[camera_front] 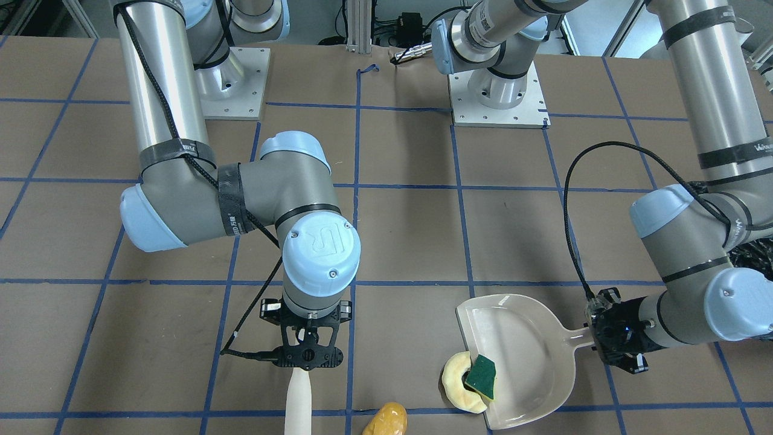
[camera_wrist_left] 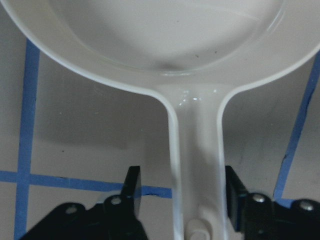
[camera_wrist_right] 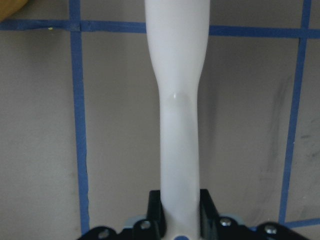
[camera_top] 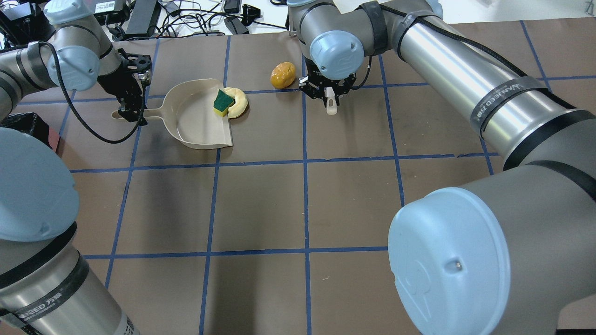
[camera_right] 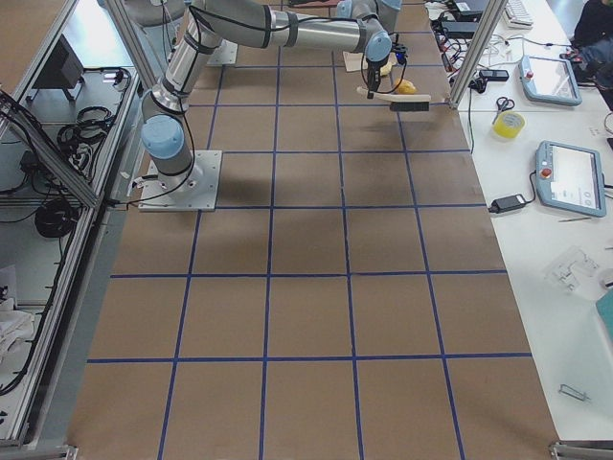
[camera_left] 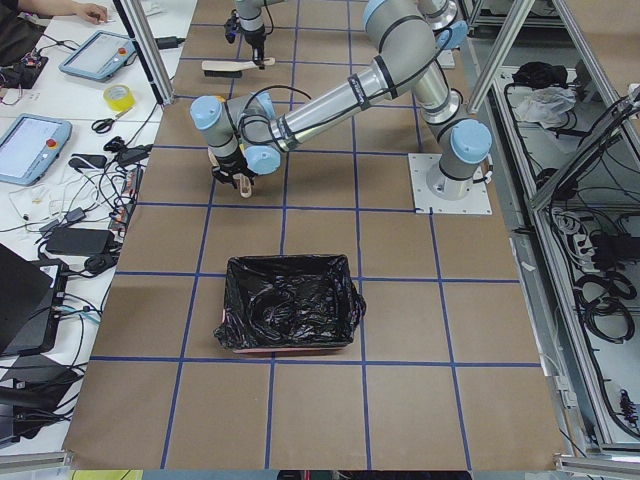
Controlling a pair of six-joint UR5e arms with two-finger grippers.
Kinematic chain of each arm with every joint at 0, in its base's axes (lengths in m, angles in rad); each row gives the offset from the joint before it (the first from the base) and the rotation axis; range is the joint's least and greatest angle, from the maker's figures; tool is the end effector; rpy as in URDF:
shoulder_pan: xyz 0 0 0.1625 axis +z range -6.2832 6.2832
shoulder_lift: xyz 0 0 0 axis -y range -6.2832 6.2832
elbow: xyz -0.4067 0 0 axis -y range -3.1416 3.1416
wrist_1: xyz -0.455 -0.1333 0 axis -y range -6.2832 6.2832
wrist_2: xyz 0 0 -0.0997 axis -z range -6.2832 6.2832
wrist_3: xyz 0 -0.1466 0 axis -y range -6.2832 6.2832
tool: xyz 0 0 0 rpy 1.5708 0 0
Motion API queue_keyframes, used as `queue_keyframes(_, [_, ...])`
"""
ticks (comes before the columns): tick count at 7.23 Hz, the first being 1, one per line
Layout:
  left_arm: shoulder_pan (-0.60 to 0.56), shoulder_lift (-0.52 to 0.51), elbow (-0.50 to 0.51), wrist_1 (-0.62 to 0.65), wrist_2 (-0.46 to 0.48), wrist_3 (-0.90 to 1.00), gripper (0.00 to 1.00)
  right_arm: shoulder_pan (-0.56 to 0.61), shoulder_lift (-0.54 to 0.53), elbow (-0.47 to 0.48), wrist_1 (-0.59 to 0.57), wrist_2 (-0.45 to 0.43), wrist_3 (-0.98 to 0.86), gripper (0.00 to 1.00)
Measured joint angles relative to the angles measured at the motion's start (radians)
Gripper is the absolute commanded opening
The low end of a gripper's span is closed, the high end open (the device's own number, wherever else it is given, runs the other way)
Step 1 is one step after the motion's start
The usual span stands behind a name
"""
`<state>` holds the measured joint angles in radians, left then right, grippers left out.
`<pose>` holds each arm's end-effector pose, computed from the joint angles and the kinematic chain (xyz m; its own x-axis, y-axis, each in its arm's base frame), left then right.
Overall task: Sweep and dump trash into bin
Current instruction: 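Pull the brush back with the right gripper toward the yellow potato, then sweep the yellow potato into the dustpan with the right gripper's brush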
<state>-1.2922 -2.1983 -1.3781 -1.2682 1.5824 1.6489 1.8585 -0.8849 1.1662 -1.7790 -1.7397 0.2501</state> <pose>0.0745 -0.7390 0.1416 -0.1967 0.9715 0.1323 0.9801 0.1983 0.0012 0.3265 -0.7205 0.1995 -0.9825 -0.0457 0.1805 -0.0411 0.9987 0.0293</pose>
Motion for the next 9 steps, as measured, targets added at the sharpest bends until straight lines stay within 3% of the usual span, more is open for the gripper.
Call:
queue_keyframes(3, [-0.023, 0.007, -0.001, 0.000, 0.008, -0.011, 0.01, -0.006, 0.041, -0.037, -0.034, -0.086, -0.203, 0.00])
queue_keyframes(6, [-0.046, 0.009, -0.001, 0.001, 0.012, -0.012, 0.00, 0.000, 0.098, -0.102, -0.042, -0.081, -0.238, 0.00])
queue_keyframes(9, [-0.052, 0.007, -0.002, 0.001, 0.013, -0.010, 0.00, 0.043, 0.112, -0.108, -0.043, -0.083, -0.269, 0.00])
